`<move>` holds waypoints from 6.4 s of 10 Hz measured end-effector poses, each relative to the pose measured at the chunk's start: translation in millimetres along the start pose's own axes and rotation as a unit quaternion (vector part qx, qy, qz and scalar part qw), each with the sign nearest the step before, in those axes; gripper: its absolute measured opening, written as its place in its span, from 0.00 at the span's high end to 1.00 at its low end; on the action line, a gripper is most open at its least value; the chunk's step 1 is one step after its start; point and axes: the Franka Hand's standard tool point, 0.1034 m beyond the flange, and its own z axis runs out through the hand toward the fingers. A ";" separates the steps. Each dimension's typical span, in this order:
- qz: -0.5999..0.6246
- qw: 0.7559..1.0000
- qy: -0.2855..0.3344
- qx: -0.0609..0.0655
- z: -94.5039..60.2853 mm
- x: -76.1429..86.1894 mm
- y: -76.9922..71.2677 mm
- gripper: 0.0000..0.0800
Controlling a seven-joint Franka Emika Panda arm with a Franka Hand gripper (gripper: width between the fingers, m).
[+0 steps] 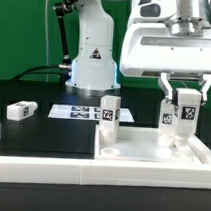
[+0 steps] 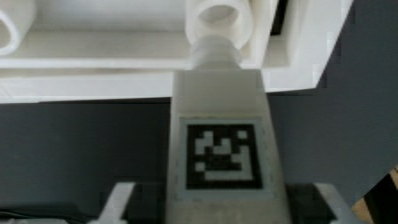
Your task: Assemble square table
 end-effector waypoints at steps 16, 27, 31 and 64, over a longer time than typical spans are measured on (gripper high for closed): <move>-0.022 1.000 -0.009 -0.004 19.9 -11.8 -2.8 0.64; -0.042 0.999 0.012 -0.001 28.6 -20.4 -13.7 0.55; -0.054 0.998 0.011 -0.001 28.7 -20.5 -13.6 0.20; -0.042 0.953 -0.298 -0.039 27.7 4.2 -9.5 0.31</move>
Offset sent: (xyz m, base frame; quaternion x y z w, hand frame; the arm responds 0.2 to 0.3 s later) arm 0.0022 0.0026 -0.0032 0.0035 0.0064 0.0000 1.0000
